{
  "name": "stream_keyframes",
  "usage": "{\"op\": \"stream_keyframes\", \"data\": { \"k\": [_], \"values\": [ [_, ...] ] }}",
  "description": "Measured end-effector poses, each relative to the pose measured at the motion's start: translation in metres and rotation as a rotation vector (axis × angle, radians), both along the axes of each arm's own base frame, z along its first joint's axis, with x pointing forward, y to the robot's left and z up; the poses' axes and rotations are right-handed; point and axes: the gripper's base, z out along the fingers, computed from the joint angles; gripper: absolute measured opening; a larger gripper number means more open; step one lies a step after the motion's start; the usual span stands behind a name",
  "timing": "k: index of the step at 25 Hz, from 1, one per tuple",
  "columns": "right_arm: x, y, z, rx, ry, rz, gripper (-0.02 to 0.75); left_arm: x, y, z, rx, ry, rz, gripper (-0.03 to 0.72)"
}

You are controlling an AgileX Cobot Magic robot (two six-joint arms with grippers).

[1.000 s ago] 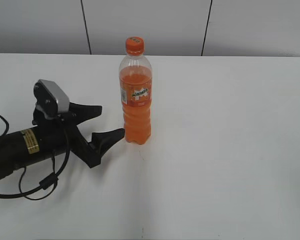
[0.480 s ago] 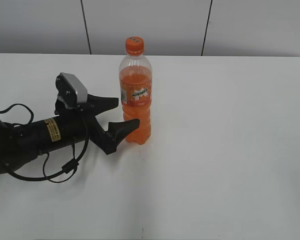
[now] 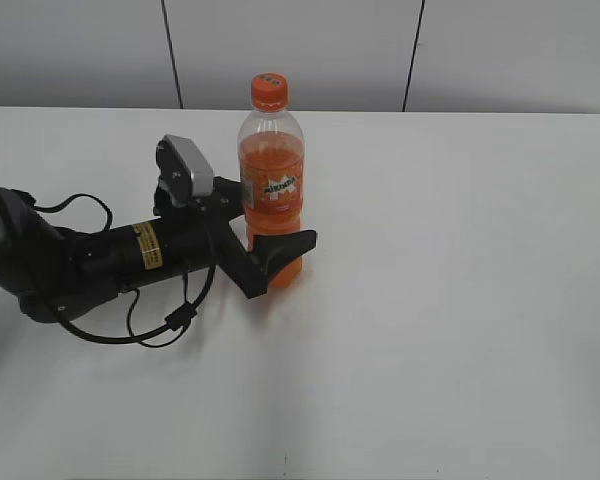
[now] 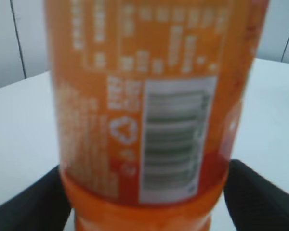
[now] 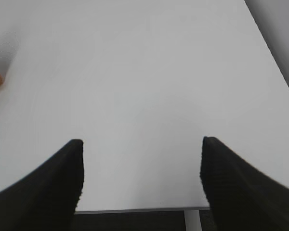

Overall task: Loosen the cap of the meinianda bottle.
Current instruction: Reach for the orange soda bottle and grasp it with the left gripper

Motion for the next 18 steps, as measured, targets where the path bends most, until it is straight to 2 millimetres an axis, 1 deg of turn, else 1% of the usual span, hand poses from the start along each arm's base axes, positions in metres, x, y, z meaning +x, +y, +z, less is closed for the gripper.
{"op": "stream_keyframes", "data": {
  "k": [5, 11, 16, 18],
  "values": [
    [0.0000, 0.0000, 0.0000, 0.000, 0.000, 0.000, 0.566, 0.0068, -0.0126, 0.0066, -0.019, -0.039, -0.021, 0.573],
    [0.0000, 0.0000, 0.0000, 0.000, 0.000, 0.000, 0.566, 0.0102, -0.0110, 0.0031, 0.001, 0.016, 0.020, 0.573],
    [0.0000, 0.0000, 0.0000, 0.000, 0.000, 0.000, 0.566, 0.0104, -0.0108, 0.0027, 0.003, 0.023, 0.024, 0.573],
    [0.0000, 0.0000, 0.0000, 0.000, 0.000, 0.000, 0.566, 0.0106, -0.0079, 0.0018, 0.004, 0.028, 0.031, 0.573]
  ]
}}
